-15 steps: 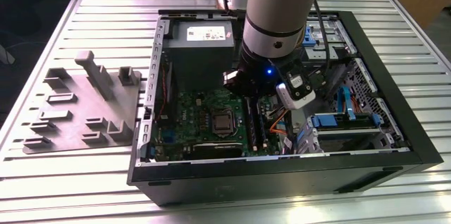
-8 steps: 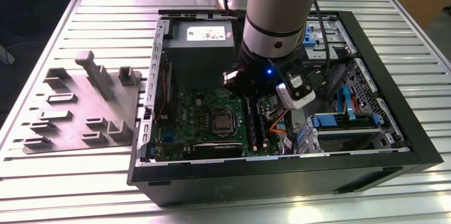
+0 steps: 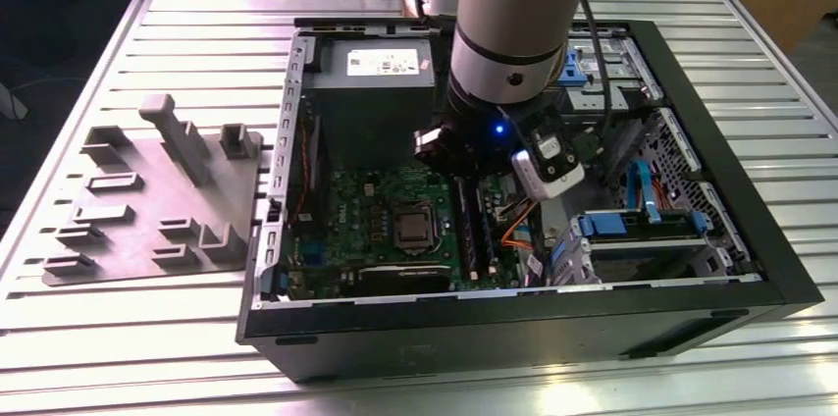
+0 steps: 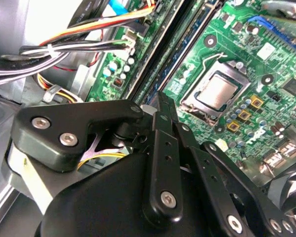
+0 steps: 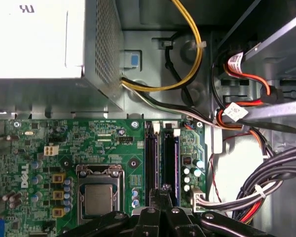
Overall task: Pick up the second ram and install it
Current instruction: 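Press down the second ram until it locks into place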
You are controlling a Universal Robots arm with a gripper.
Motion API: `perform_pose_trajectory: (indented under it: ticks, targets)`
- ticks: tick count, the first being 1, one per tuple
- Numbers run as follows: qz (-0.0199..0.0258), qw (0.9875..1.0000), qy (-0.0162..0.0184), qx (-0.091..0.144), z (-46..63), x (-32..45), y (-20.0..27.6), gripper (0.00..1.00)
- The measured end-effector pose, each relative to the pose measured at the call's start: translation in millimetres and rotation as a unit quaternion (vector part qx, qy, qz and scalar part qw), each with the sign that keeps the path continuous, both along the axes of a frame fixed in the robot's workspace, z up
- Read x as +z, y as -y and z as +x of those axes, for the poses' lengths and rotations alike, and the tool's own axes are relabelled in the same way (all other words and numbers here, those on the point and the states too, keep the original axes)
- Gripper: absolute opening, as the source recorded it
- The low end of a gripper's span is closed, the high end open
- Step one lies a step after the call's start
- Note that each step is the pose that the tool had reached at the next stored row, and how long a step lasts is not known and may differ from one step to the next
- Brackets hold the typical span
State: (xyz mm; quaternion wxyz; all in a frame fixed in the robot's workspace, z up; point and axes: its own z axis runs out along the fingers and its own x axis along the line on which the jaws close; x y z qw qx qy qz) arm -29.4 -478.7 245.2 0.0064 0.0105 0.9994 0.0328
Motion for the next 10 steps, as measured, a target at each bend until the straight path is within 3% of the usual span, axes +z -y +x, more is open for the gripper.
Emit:
perform_pose_trajectory:
  ticks: [10]
  targets:
    - [0.0000, 1.0000, 0.0000, 0.000, -0.4, -1.0, -16.1, 0.10]
